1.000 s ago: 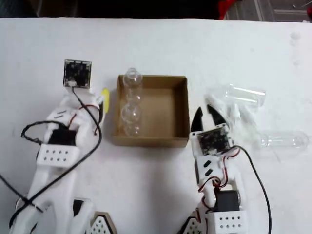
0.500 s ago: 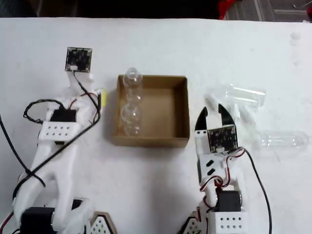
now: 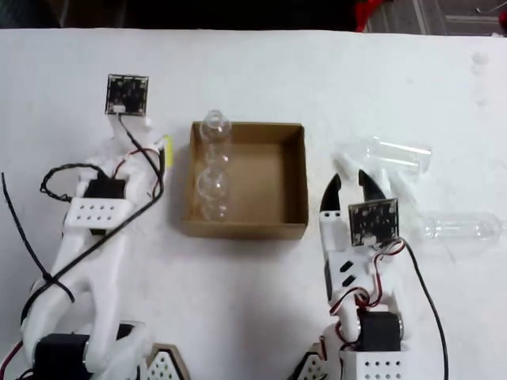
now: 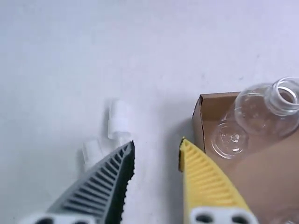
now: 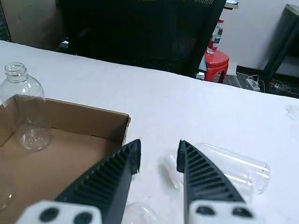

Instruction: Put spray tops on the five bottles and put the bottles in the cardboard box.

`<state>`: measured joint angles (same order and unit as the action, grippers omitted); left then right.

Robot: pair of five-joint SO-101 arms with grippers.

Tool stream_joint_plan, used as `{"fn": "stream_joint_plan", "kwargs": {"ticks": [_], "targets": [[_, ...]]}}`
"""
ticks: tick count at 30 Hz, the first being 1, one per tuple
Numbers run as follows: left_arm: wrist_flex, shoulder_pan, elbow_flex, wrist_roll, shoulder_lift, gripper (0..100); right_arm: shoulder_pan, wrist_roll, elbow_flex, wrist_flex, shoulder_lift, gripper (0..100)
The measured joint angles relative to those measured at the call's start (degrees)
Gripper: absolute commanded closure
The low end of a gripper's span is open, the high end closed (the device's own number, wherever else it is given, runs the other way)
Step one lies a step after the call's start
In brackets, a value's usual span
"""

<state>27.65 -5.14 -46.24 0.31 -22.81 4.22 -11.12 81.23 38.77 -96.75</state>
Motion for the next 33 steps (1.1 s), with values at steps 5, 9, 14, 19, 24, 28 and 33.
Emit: {"fn": "stream_joint_plan", "kwargs": {"ticks": [5,9,14,19,24,28,33], "targets": [[-1.5,0.0,-0.5,0.2,0.0,85,-0.7,0.7,-6.4,-2.1,17.4,88.9],[-1.5,0.0,-0.5,0.2,0.0,85,-3.9,1.1,-7.2,-9.5,30.2,88.9],[-1.5,-0.2,-0.5,0.2,0.0,85,-5.3,1.1,-7.2,-13.2,34.9,88.9],[-1.6,-0.2,-0.5,0.2,0.0,85,-5.5,1.1,-9.0,-13.2,36.3,89.0],[-1.6,-0.2,-0.5,0.2,0.0,85,-5.6,1.1,-16.3,-7.9,42.7,88.9],[-1.9,-0.2,-0.5,0.2,0.0,85,-5.6,0.7,-21.9,-5.5,50.7,88.9],[-1.9,-0.2,-0.5,0.2,0.0,85,-6.8,-10.7,-31.1,-2.2,57.0,88.9]]}}
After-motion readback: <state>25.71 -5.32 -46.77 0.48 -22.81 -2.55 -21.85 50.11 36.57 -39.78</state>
